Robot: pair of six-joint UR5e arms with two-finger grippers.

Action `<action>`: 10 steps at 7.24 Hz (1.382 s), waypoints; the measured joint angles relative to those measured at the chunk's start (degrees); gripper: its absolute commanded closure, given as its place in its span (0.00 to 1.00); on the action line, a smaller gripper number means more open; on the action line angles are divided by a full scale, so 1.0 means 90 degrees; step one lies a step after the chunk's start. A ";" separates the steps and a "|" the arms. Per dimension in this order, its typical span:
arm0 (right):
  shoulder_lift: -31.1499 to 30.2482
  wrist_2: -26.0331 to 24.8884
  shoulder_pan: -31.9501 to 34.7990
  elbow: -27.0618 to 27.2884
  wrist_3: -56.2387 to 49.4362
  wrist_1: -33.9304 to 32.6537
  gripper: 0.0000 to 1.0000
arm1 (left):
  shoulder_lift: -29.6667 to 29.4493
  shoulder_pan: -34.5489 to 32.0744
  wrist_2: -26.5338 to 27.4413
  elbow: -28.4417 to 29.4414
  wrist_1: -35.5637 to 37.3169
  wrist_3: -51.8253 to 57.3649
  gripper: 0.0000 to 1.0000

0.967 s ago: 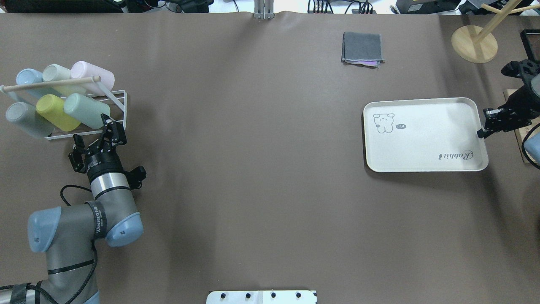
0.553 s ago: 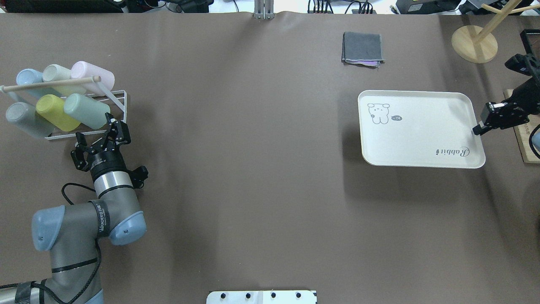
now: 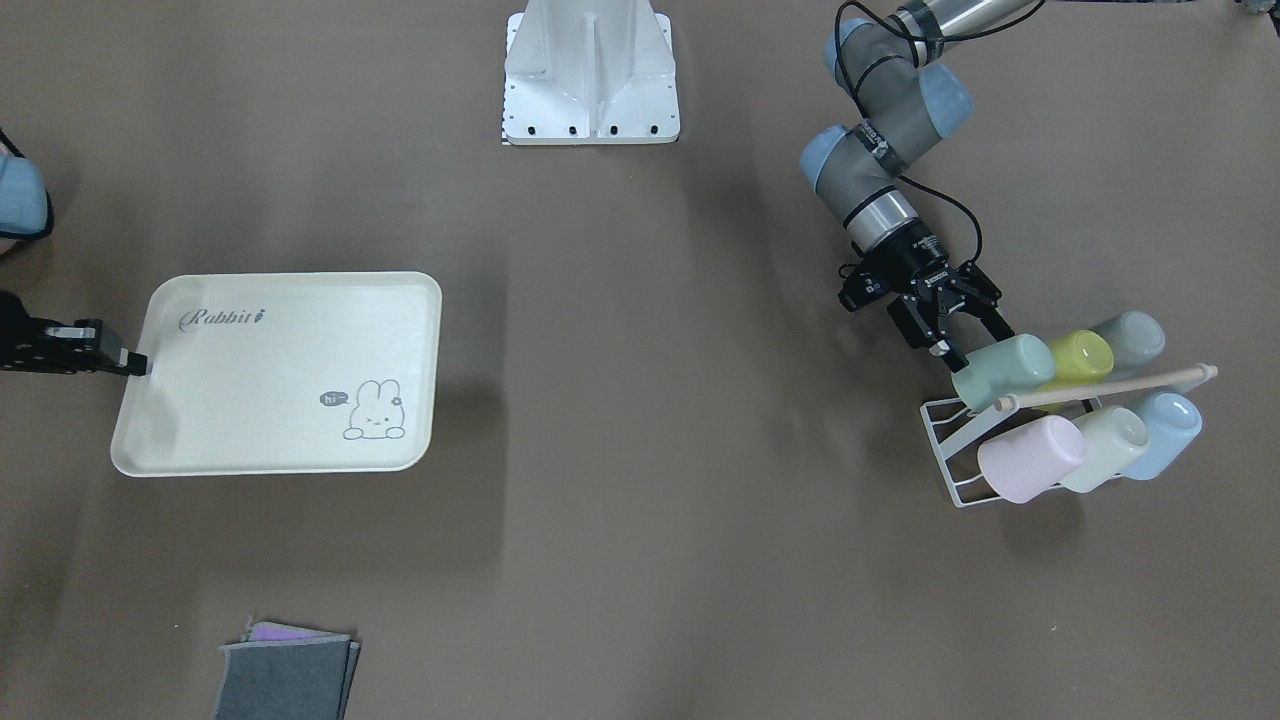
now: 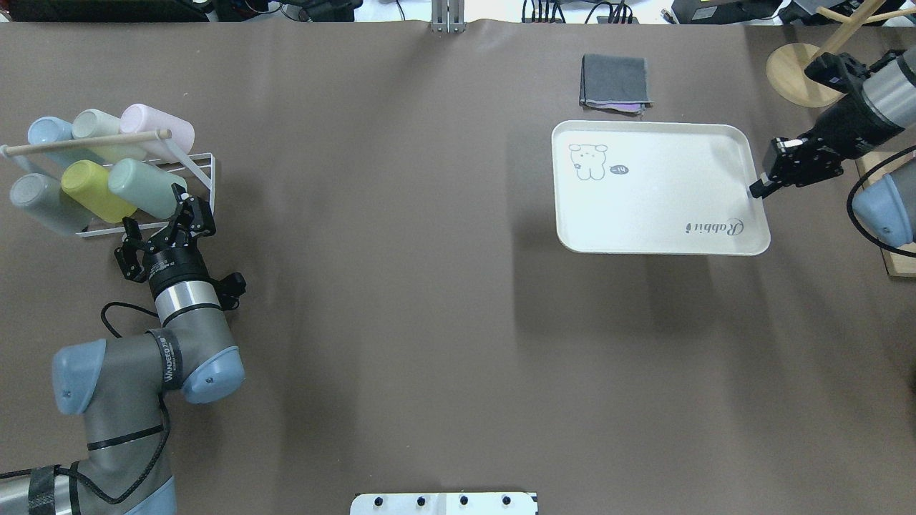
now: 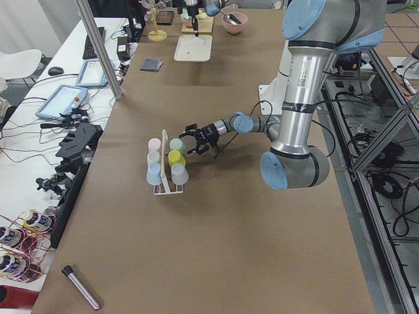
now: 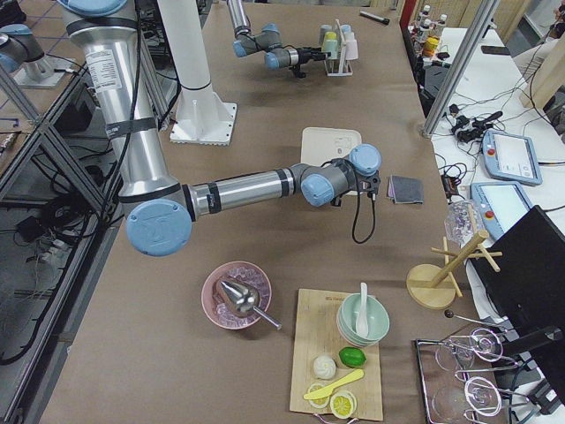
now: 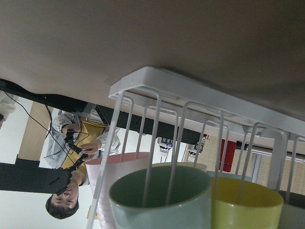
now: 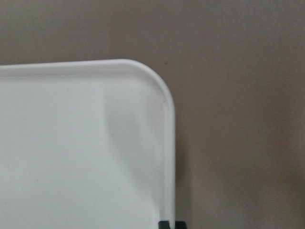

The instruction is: Pick up and place green cup on tray

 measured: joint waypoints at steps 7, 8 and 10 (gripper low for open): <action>0.1626 -0.2084 -0.2744 0.0050 0.3740 0.1343 1.00 | -0.0223 -0.0304 -0.0016 0.0310 -0.0062 0.0004 0.02; 0.1637 -0.2361 -0.3049 0.0028 0.3928 0.1527 1.00 | -0.0225 -0.0333 -0.0016 0.0323 -0.0063 0.0004 0.02; 0.1741 -0.2712 -0.3440 -0.0124 0.4017 0.1624 0.86 | -0.0254 -0.0365 -0.0018 0.0378 -0.0094 0.0002 0.28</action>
